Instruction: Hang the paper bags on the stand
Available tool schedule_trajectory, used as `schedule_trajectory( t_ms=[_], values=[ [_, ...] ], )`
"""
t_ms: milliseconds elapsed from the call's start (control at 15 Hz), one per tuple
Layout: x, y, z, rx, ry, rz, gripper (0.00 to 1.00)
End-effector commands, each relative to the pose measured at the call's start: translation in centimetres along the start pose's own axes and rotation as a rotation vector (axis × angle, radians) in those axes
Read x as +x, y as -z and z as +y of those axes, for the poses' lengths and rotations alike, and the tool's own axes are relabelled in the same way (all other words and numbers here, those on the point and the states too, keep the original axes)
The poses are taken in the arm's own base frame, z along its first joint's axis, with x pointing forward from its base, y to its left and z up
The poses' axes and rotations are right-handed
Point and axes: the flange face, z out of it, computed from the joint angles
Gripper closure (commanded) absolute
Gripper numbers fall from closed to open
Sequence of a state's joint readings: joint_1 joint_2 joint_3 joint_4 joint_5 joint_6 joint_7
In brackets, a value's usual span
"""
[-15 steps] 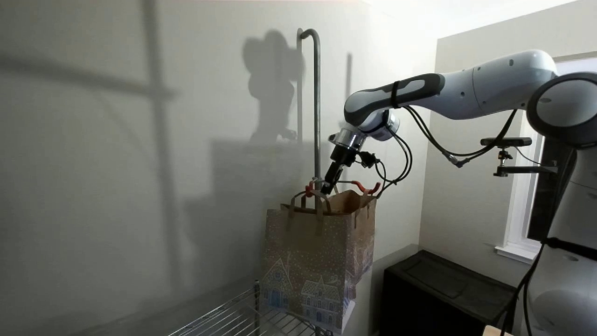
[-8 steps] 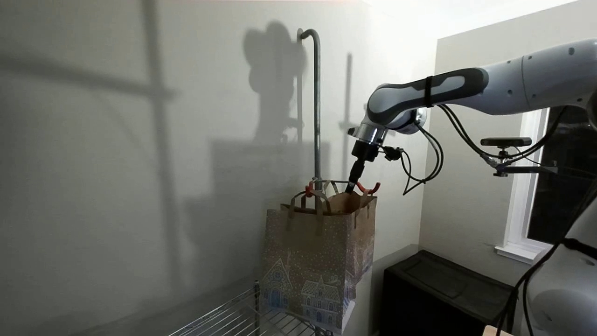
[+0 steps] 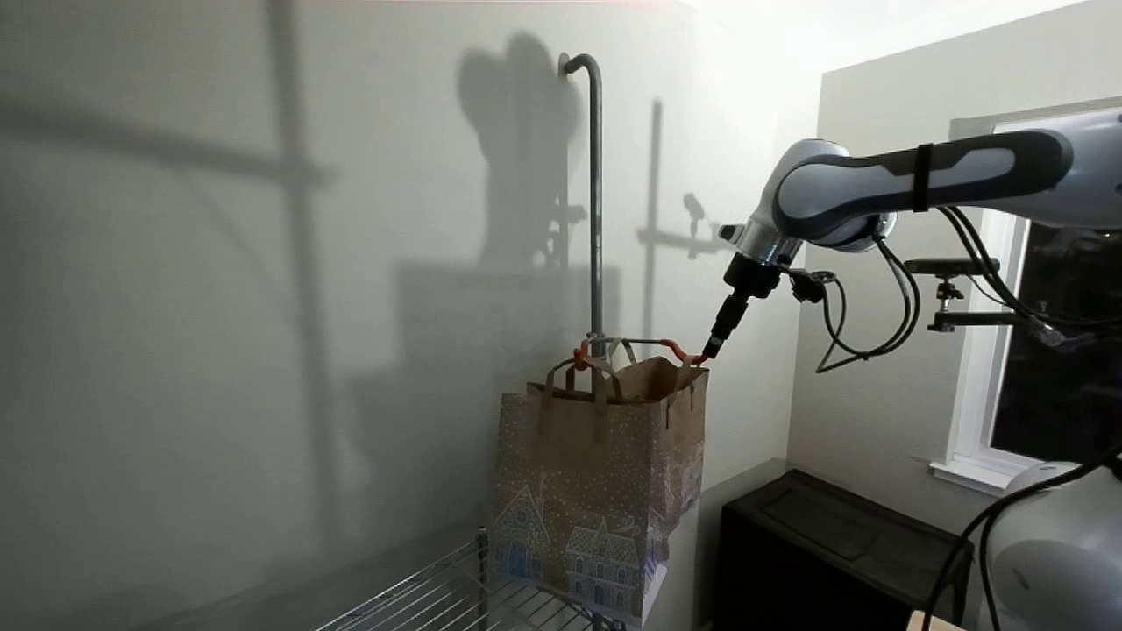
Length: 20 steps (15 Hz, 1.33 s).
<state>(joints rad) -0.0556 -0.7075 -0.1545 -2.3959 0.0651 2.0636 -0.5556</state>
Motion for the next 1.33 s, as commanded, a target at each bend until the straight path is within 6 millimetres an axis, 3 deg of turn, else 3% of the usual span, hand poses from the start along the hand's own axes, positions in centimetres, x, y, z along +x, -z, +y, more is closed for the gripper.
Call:
schedule_trajectory(
  t_ms=[0,267,333,1267],
  values=[
    [-1.91,0.52,-0.90,-0.053,-0.009,0.012,0.00],
    [-2.21,1.20,-1.87,-0.059,0.012,0.034,0.00],
    [-1.84,1.15,-1.19,-0.033,0.017,0.016,0.00],
    [-1.89,1.22,-1.15,-0.020,0.020,0.025,0.00]
  ],
)
